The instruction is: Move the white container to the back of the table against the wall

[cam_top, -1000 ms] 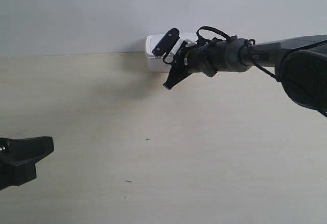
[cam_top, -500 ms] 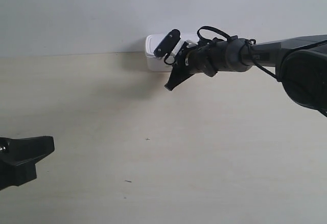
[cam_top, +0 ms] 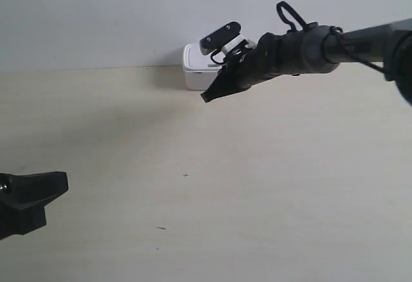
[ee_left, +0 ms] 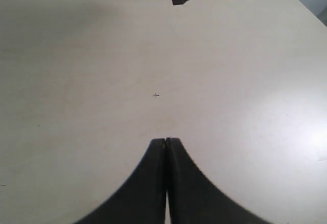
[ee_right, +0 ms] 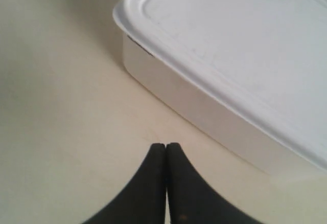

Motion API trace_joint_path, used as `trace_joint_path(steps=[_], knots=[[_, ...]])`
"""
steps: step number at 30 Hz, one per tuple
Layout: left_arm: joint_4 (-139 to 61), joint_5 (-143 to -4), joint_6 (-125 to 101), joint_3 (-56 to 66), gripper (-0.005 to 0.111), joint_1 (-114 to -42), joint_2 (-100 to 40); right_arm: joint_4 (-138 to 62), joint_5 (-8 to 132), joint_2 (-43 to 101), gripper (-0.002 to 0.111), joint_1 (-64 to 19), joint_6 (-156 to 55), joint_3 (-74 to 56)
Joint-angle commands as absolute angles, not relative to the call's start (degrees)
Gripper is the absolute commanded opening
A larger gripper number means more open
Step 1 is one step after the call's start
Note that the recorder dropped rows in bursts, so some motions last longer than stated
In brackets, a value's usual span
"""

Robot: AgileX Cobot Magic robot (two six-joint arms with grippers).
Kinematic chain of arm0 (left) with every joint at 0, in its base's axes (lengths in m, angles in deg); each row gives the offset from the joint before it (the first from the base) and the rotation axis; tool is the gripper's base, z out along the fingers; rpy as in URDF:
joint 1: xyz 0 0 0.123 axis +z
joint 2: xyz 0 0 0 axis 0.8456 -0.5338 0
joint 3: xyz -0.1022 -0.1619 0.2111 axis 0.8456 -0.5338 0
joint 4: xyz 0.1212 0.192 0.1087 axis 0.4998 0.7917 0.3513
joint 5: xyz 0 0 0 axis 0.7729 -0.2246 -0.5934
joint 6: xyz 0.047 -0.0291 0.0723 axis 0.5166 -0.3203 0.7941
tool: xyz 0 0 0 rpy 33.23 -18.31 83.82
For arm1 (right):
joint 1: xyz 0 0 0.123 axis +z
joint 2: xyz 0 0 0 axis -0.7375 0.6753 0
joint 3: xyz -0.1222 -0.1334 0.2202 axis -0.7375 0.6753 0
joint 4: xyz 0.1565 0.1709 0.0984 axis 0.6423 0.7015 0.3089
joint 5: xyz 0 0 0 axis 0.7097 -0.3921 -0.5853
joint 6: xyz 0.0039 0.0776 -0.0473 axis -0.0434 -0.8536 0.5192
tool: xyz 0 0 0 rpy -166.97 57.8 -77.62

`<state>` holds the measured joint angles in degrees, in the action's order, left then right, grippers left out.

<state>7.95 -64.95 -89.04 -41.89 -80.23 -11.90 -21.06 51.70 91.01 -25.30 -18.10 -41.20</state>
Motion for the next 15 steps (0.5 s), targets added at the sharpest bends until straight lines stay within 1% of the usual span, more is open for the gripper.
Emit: trace_joint_path(steps=[1,8,11,15], knots=[[6.6,-64.6,-89.5,-42.1,0.000,-80.5,-11.3,-15.4,58.2,82.2,0.000,-25.2,-15.3,-30.6],[4.6,-59.2,-89.3,-44.2,0.000,-80.5,-8.0,-11.0,70.0,67.0,0.000,-23.8,-23.1,-10.0],[4.1,-55.9,-89.3,-46.1,0.000,-80.5,-5.3,-11.0,76.5,61.7,0.000,-21.2,-25.4,-1.3],[2.2,-54.8,-89.2,-48.5,0.000,-80.5,-0.7,-11.2,81.6,55.2,0.000,-16.7,-28.6,7.8]])
